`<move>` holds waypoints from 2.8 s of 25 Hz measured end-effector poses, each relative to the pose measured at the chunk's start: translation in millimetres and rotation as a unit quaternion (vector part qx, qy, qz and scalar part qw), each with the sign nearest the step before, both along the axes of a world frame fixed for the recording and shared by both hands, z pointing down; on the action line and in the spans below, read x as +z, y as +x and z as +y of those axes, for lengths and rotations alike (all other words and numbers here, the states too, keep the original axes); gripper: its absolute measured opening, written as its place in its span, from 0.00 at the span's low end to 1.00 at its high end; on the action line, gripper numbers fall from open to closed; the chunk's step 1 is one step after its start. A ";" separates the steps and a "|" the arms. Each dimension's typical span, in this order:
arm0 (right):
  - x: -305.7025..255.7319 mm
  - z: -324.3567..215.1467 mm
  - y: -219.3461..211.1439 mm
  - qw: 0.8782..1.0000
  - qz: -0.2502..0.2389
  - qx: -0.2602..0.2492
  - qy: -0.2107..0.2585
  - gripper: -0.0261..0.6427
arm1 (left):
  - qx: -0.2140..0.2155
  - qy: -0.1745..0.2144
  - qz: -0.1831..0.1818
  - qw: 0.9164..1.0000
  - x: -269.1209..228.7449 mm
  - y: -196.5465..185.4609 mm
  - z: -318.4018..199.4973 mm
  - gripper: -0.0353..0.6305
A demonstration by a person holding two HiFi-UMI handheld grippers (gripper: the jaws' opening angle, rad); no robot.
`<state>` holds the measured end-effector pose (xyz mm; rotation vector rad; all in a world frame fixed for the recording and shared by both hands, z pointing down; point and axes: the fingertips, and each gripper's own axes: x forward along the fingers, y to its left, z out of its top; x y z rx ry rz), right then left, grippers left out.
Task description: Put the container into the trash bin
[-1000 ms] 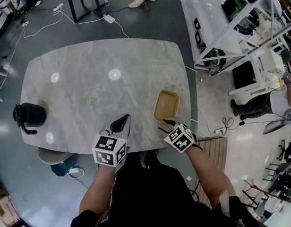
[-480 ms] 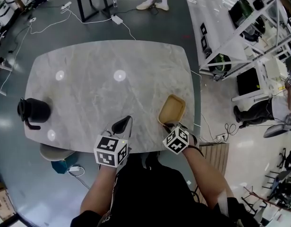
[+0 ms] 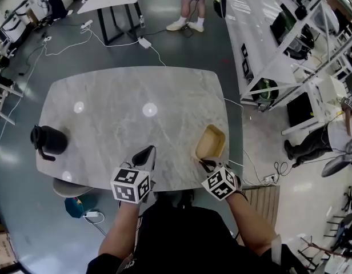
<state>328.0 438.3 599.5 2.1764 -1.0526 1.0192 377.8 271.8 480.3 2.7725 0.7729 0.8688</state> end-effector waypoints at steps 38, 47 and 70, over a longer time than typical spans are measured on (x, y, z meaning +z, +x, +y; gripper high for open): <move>-121.2 -361.9 -195.7 0.917 0.052 -0.365 0.150 0.06 | -0.377 0.078 0.089 0.919 -75.2 -318.6 -348.2 0.07; -138.4 -475.8 -262.3 0.870 0.046 -0.457 0.177 0.06 | -0.499 0.077 0.083 0.859 -69.5 -439.8 -442.7 0.07; -105.7 -667.7 -302.2 0.727 -0.072 -0.662 0.167 0.06 | -0.655 0.063 0.021 0.753 -43.8 -473.3 -570.8 0.07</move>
